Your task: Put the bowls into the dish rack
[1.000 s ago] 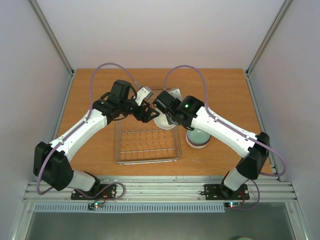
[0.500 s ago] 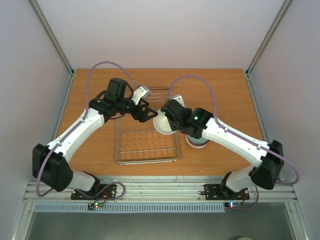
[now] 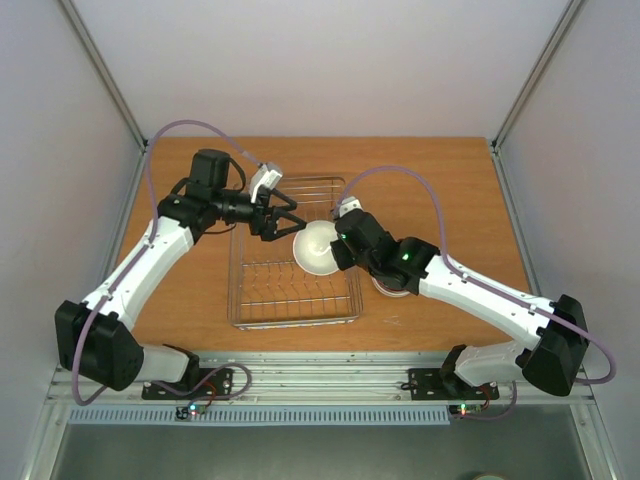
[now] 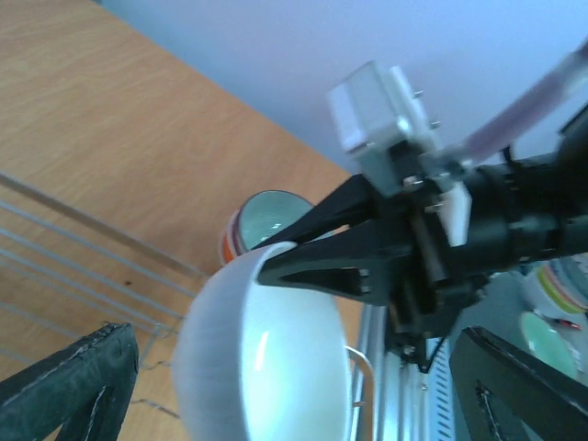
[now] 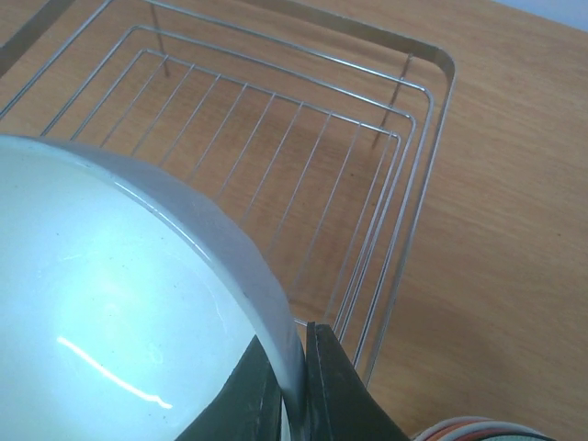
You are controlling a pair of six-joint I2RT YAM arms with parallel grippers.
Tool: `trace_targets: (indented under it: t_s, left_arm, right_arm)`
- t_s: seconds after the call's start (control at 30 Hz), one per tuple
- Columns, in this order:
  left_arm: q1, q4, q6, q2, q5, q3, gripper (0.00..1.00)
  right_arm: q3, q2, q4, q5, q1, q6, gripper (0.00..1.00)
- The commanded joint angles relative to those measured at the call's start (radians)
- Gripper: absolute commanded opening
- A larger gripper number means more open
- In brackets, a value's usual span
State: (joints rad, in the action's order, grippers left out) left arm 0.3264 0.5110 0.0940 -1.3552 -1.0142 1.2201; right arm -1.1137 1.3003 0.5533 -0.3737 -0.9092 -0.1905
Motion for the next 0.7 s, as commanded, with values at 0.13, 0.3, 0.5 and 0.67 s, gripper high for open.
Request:
trace_targets:
  t_s: [0.13,0.3,0.5,0.67]
  left_arm:
    - [0.004,-0.059,-0.015,0.01,0.134,-0.044,0.85]
    - [0.033,-0.049,0.01,-0.004,0.277,-0.057,0.74]
    - [0.09,-0.021,0.065,-0.025,0.313,-0.056,0.74]
    - [0.092,-0.014,0.083,-0.039,0.169,-0.069,0.79]
  right_arm:
    - [-0.015,-0.022,-0.101,-0.052,0.001,-0.002,0.01]
    - [-0.026,-0.025,-0.11,-0.073,0.001,-0.007,0.01]
    - [-0.053,0.001,-0.089,-0.104,0.001,-0.011,0.01]
    - [-0.054,0.014,-0.09,-0.119,0.001,-0.014,0.01]
